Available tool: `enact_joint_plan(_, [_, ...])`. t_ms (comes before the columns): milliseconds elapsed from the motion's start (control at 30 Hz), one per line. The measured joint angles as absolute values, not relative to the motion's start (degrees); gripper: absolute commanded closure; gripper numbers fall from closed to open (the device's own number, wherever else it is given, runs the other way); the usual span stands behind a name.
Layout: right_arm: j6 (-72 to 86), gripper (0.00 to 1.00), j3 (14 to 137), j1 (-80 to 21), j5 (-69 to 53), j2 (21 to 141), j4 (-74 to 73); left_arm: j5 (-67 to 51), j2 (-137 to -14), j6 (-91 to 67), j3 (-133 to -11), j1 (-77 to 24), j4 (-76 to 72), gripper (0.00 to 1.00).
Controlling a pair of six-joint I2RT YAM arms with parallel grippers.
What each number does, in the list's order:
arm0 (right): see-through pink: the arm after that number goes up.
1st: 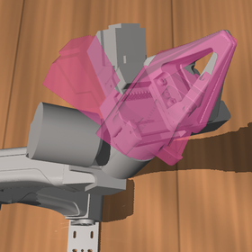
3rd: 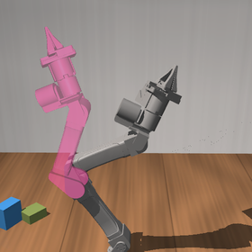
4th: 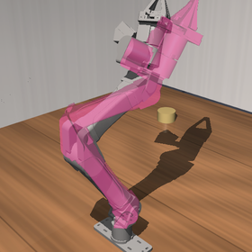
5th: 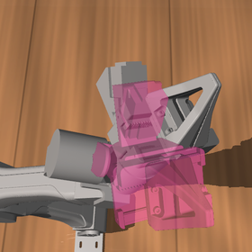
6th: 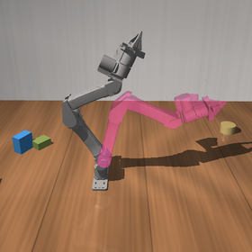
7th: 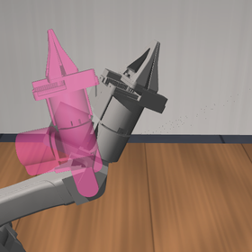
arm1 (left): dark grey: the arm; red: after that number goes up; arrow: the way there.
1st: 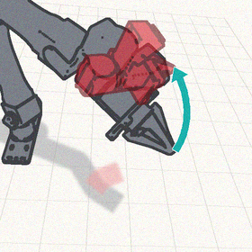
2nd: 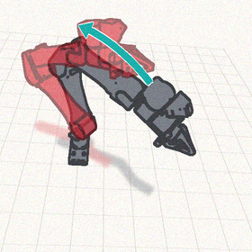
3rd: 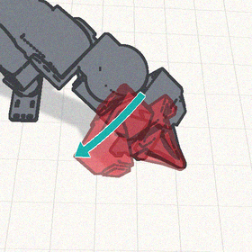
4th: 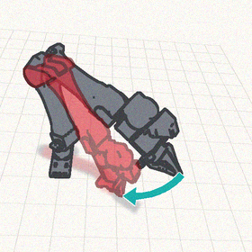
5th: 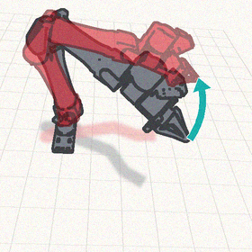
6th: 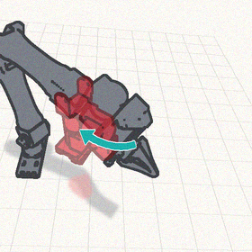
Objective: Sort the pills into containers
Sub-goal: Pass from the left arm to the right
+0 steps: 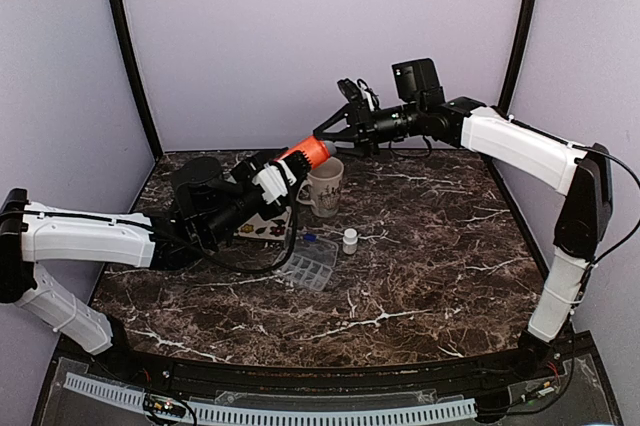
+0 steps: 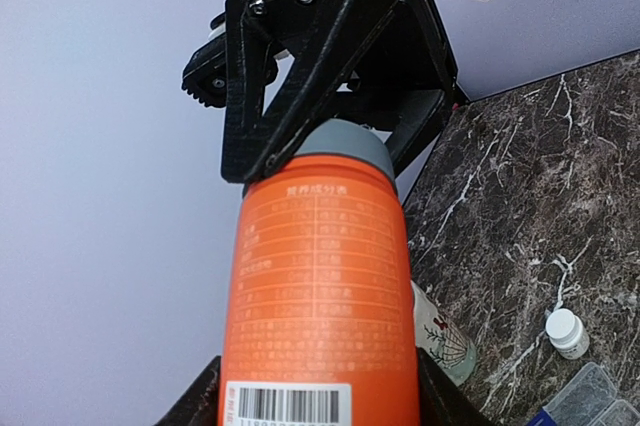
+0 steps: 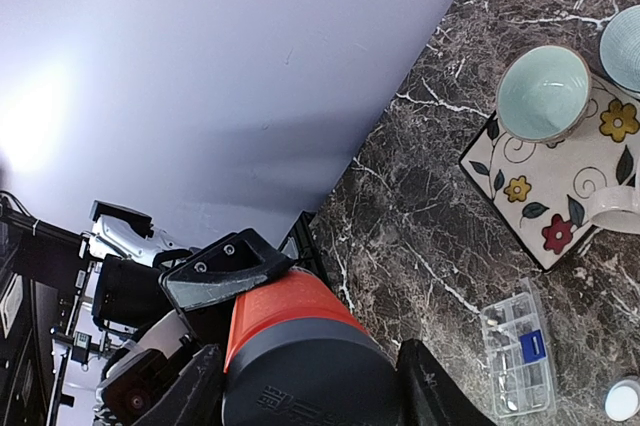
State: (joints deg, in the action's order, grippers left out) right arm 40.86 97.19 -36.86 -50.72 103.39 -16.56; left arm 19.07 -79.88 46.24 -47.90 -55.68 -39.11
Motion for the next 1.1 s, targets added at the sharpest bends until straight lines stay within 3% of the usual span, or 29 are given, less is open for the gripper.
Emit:
enact_joint_plan(167, [41.5, 1.00, 97.2, -37.1, -50.4, 103.4, -17.0, 18.9, -79.3, 44.8, -47.9, -55.7, -37.6, 0.44])
enact_joint_plan(500, [44.9, 1.00, 96.3, -37.8, -48.6, 103.4, -19.5, 18.4, -78.0, 43.2, -47.9, -55.7, -32.9, 0.37])
enact_joint_plan(1100, [47.0, 1.00, 95.5, -38.3, -48.0, 103.1, -19.7, 17.7, -76.0, 40.6, -47.8, -55.7, -29.5, 0.35])
